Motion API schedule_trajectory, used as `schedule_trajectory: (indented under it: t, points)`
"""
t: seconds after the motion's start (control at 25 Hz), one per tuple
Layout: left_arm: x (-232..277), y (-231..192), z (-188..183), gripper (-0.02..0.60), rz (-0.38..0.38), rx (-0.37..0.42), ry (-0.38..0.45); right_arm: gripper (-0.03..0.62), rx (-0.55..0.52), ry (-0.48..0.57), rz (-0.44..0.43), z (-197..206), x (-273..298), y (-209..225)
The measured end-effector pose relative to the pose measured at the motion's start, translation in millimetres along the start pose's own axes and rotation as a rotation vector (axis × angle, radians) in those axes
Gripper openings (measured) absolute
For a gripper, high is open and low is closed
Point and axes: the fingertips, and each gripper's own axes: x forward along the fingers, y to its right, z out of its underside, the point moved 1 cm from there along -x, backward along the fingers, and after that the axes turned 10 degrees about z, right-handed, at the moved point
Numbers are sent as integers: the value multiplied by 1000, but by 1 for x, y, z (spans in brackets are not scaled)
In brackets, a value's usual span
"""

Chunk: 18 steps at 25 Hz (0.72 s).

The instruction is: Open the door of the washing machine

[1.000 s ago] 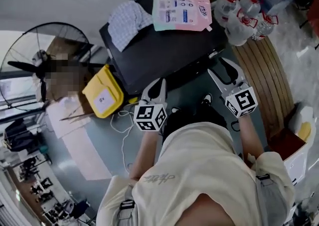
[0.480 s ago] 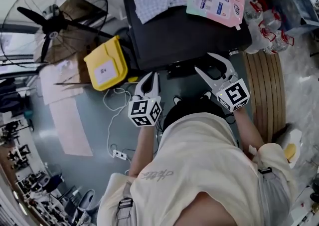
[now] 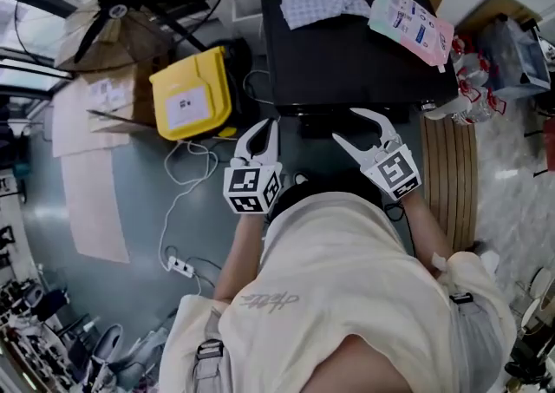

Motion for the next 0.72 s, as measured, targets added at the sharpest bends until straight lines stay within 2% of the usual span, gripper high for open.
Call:
schedule_trajectory:
  t: [0.24,0.48,0.72]
  points:
    - [-41,-33,21,17,-63,-53,-2,225,-70,-120,-169,23,48,-52]
    - [-54,-49,33,18,-125,-133,2,225,-111,-264,-276,73,82,-65]
    - [-51,-49,32,17,-162,-176,-21,225,-182,-419,-392,128,103,-78]
